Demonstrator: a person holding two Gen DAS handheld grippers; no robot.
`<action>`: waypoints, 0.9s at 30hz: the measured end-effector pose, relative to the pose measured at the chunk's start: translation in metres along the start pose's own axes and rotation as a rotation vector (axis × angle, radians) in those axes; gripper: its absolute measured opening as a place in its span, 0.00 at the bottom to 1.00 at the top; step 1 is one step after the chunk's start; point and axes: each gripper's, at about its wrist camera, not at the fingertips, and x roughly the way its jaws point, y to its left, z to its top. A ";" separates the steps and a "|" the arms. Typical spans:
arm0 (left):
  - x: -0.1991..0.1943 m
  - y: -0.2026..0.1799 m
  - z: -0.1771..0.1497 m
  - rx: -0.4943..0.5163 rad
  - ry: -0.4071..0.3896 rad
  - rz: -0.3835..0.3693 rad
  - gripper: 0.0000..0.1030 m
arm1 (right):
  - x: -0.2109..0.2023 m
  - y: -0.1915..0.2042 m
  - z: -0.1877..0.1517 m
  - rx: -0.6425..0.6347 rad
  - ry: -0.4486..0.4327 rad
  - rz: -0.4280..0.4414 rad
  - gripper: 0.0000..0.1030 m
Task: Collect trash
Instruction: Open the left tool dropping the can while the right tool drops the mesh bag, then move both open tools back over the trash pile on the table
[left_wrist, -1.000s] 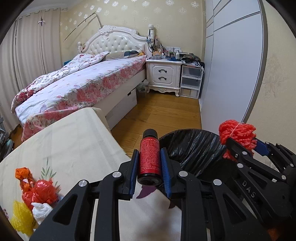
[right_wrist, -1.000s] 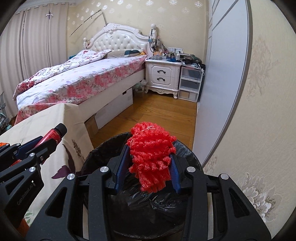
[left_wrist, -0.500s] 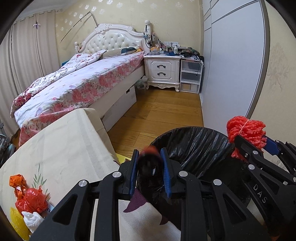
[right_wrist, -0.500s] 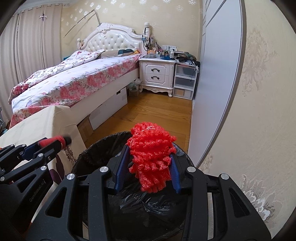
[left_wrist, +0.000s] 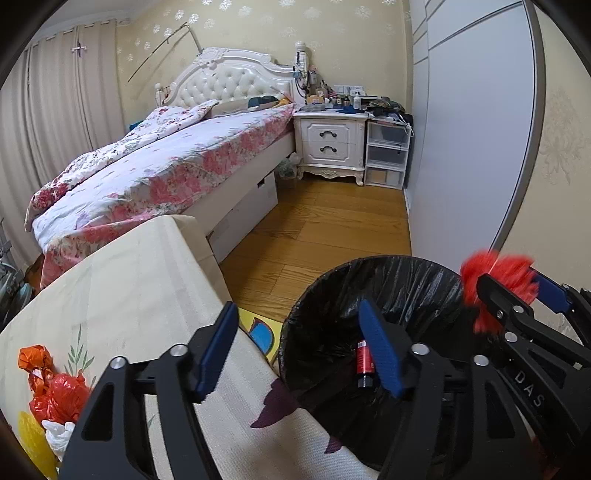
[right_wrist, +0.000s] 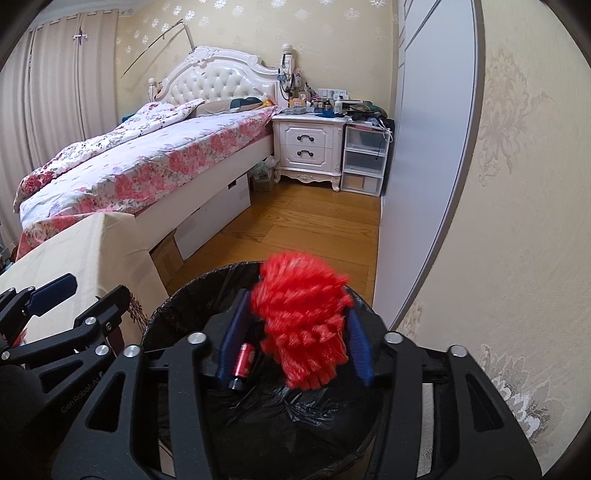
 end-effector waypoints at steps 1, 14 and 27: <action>-0.001 0.001 0.000 -0.005 -0.003 0.004 0.71 | 0.000 -0.001 0.000 0.003 0.001 0.000 0.51; -0.020 0.021 -0.004 -0.057 -0.008 0.027 0.75 | -0.016 0.005 -0.001 -0.012 -0.012 0.013 0.58; -0.074 0.054 -0.029 -0.102 -0.005 0.104 0.75 | -0.055 0.034 -0.010 -0.079 -0.026 0.096 0.59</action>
